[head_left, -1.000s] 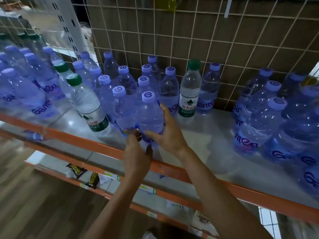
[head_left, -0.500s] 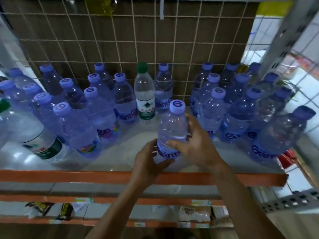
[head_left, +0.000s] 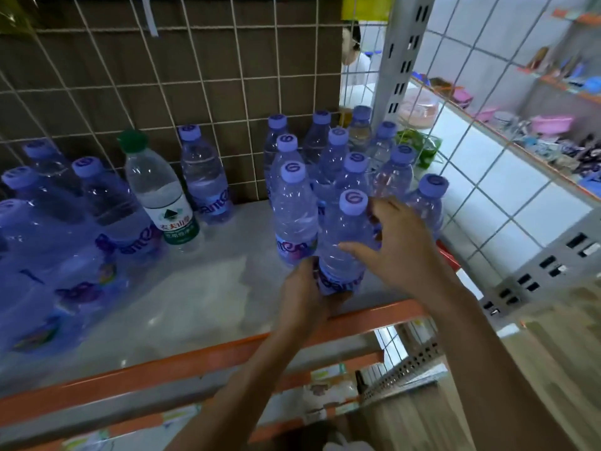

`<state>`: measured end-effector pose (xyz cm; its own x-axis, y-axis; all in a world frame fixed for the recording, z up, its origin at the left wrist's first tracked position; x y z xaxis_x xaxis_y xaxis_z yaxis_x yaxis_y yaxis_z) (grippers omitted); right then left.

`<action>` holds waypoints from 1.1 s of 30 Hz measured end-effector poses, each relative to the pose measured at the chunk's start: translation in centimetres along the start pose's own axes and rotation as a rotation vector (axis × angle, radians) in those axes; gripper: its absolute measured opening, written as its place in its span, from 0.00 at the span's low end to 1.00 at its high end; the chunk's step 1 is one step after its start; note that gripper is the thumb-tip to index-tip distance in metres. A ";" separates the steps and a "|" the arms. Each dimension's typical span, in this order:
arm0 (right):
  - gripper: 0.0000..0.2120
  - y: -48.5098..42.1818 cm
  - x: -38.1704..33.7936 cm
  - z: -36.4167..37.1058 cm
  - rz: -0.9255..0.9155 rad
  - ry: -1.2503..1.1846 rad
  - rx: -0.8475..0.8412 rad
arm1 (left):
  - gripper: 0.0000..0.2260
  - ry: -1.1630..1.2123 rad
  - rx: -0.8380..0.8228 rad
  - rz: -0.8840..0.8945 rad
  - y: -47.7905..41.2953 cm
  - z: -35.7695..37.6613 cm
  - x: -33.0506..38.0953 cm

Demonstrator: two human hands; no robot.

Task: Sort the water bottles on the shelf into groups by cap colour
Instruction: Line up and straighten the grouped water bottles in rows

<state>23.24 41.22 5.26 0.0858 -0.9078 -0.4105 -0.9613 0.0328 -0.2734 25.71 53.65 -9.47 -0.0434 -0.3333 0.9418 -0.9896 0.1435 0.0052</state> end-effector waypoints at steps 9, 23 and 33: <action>0.35 -1.1 1.3 -2.3 -0.037 0.043 0.020 | 0.34 -0.101 -0.010 0.061 -0.7 2.0 1.4; 0.31 -1.3 1.0 -3.2 -0.081 0.066 0.055 | 0.33 -0.268 0.010 0.120 -0.2 3.0 3.0; 0.22 0.4 -9.4 -0.4 -0.369 -0.046 0.159 | 0.11 -0.405 0.401 0.360 3.8 -10.5 7.6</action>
<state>21.96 49.65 9.34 0.4328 -0.8512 -0.2970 -0.8114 -0.2242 -0.5398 23.05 61.48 1.23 -0.3505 -0.6638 0.6607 -0.8746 -0.0203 -0.4844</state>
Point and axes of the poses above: each hand's wrist, its own y-axis away from the middle knuckle, its own z-axis out of the palm, x = y × z, the point moved 8 cm from there along -y, towards the middle knuckle, and after that the axes turned 7 degrees about y, right-handed, at the moved point
